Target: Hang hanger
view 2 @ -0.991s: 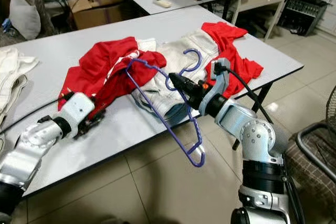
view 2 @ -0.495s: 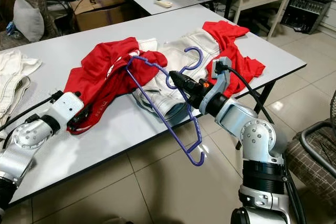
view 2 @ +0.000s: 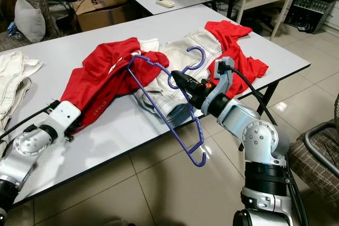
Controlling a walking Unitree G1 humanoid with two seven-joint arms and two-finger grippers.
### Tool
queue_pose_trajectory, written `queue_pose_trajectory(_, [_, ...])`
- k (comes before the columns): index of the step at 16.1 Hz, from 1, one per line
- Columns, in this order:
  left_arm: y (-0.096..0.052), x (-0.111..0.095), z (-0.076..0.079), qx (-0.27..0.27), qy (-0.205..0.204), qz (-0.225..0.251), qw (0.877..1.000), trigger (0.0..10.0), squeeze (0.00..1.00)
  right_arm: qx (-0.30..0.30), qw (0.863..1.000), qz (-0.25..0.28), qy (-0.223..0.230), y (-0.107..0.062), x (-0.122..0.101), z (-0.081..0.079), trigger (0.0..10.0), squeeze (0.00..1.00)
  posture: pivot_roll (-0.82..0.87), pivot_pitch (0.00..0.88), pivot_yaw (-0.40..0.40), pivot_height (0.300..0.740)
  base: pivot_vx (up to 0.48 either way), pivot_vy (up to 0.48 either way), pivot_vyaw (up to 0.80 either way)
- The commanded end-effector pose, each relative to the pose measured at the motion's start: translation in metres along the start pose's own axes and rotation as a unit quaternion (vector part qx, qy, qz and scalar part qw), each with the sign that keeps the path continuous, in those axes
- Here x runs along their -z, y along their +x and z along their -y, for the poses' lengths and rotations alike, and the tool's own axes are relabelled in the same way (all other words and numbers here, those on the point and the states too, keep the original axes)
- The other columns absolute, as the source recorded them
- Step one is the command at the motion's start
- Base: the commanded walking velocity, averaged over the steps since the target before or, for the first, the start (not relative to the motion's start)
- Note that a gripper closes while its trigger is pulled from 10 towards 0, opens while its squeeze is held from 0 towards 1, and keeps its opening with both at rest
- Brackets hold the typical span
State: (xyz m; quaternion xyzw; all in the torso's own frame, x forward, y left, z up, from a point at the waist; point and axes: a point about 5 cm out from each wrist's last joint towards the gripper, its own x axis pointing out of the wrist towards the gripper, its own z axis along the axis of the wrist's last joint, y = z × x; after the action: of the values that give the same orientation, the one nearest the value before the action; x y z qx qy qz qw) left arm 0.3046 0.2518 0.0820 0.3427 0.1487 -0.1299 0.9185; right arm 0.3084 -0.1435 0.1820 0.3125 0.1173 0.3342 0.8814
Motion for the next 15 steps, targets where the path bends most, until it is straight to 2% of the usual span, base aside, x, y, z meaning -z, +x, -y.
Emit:
queue_pose_trajectory(1, [0.0, -0.001, -0.011, -0.015, 0.004, -0.004, 1.0, 0.0, 0.0, -0.01, 1.0, 0.01, -0.01, -0.001, -0.004, -0.004, 10.0, 0.0, -0.08, 0.0, 0.103, 0.74, 0.0, 0.0, 0.0])
queue_pose_trajectory(3, [0.0, -0.002, -0.014, -0.023, -0.008, 0.003, 1.0, 0.0, 0.0, -0.008, 1.0, 0.009, -0.011, -0.001, -0.004, -0.004, 10.0, 0.0, -0.08, 0.0, 0.104, 0.74, 0.0, 0.0, 0.0])
queue_pose_trajectory(4, [0.001, -0.005, -0.012, -0.01, -0.029, 0.011, 0.999, 0.0, 0.0, -0.006, 1.0, 0.009, -0.01, -0.002, -0.003, -0.003, 10.0, 0.0, -0.08, 0.0, 0.105, 0.74, 0.0, 0.0, 0.0])
queue_pose_trajectory(8, [0.001, -0.009, -0.006, 0.017, -0.046, 0.024, 0.998, 0.0, 0.0, -0.002, 1.0, 0.008, -0.01, -0.002, -0.003, -0.001, 10.0, 0.0, -0.09, 0.0, 0.108, 0.74, 0.0, 0.0, 0.0])
queue_pose_trajectory(9, [0.001, -0.016, -0.005, 0.024, -0.097, 0.044, 0.994, 0.0, 0.0, 0.001, 1.0, 0.008, -0.01, -0.003, -0.003, 0.0, 10.0, 0.0, -0.09, 0.0, 0.109, 0.74, 0.0, 0.0, 0.0])
queue_pose_trajectory(10, [0.001, -0.021, -0.005, 0.03, -0.112, 0.053, 0.992, 0.0, 0.0, 0.002, 1.0, 0.008, -0.009, -0.004, -0.002, 0.0, 10.0, 0.0, -0.09, 0.0, 0.109, 0.74, 0.0, 0.0, 0.0])
queue_pose_trajectory(11, [0.001, -0.023, -0.005, 0.036, -0.098, 0.053, 0.993, 0.0, 0.0, 0.003, 1.0, 0.008, -0.009, -0.004, -0.002, 0.001, 10.0, 0.0, -0.09, 0.0, 0.107, 0.74, 0.0, 0.0, 0.0])
queue_pose_trajectory(13, [0.002, -0.029, -0.01, 0.034, -0.121, 0.064, 0.99, 0.0, 0.0, 0.006, 1.0, 0.006, -0.008, -0.004, -0.001, 0.001, 10.0, 0.0, -0.08, 0.0, 0.106, 0.74, 0.0, 0.0, 0.0])
queue_pose_trajectory(15, [0.0, -0.045, -0.026, 0.014, -0.111, 0.088, 0.99, 0.0, 0.0, 0.007, 1.0, 0.005, -0.005, -0.006, 0.001, 0.002, 10.0, 0.0, -0.08, 0.0, 0.106, 0.74, 0.0, 0.0, 0.0])
